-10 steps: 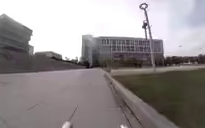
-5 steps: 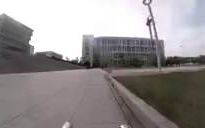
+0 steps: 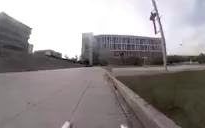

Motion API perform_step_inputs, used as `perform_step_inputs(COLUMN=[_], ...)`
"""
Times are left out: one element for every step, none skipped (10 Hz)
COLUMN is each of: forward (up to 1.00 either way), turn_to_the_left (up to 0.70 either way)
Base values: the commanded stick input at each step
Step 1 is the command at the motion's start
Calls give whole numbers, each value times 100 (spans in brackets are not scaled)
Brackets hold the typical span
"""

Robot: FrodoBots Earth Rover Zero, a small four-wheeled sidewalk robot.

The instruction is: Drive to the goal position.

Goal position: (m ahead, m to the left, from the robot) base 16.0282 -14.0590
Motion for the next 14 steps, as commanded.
perform_step_inputs(forward=[99, 99, 99, 99, 99, 99, 99, 99, 99, 99, 99, 99, 99, 99], turn_to_the_left=[0, 0, 0, 0, 0, 0, 0, 0, 0, 0, 0, 0, 0, 0])
